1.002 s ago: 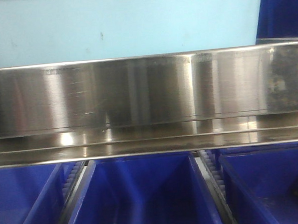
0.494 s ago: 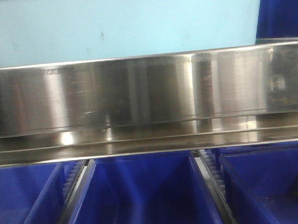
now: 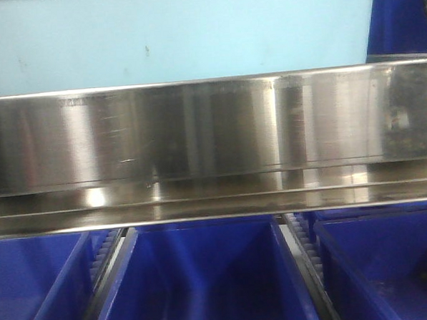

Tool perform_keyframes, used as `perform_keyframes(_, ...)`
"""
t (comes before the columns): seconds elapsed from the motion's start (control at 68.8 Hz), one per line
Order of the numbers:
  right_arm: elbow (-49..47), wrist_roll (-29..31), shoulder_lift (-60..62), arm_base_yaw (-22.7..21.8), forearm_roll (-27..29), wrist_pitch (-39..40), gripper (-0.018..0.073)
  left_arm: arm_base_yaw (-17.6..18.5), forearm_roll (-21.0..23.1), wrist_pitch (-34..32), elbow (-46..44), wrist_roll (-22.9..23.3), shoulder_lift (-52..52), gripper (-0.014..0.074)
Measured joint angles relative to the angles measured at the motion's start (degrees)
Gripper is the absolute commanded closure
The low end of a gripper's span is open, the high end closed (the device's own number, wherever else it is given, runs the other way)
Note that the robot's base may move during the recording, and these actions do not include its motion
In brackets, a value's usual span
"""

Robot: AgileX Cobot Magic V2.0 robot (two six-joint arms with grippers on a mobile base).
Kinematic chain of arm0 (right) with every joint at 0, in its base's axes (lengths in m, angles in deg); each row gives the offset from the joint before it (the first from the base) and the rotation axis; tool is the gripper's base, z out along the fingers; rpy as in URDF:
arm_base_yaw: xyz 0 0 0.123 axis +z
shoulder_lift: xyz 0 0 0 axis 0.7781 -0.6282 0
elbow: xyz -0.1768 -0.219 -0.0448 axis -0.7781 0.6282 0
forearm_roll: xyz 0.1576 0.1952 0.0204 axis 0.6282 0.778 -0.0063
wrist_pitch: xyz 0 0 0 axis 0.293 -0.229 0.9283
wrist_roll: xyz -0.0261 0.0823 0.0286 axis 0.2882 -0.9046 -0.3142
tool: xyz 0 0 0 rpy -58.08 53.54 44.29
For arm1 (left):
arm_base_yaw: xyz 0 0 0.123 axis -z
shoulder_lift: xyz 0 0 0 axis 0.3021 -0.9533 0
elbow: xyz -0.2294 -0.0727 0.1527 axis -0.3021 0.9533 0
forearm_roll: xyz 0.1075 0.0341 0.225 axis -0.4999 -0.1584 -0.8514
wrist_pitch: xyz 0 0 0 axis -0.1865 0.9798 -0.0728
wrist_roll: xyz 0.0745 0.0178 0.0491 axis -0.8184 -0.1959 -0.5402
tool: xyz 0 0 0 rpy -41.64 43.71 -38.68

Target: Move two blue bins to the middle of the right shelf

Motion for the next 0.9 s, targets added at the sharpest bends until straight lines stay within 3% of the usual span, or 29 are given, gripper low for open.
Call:
perform_keyframes(0.523, 4.62, -0.55, 0.00, 0.00, 0.33, 1.27, 0.0712, 0.00, -0.48, -0.10, 1.15, 0.00, 0.00, 0.0708)
perform_keyframes(0.625, 4.62, -0.79, 0.00, 0.00, 0.44, 1.27, 0.0700, 0.00, -0.48, -0.10, 1.15, 0.00, 0.00, 0.0667)
perform_keyframes(0.726, 4.62, -0.79, 0.00, 0.00, 0.44, 1.27, 0.0556, 0.00, -0.48, -0.10, 1.15, -0.10, 0.00, 0.0526)
perform_keyframes(0.901, 4.62, -0.79, 0.22, 0.00, 0.44, 1.32, 0.0094, 0.00, -0.59, 0.10, 1.15, -0.94, 0.00, 0.0188)
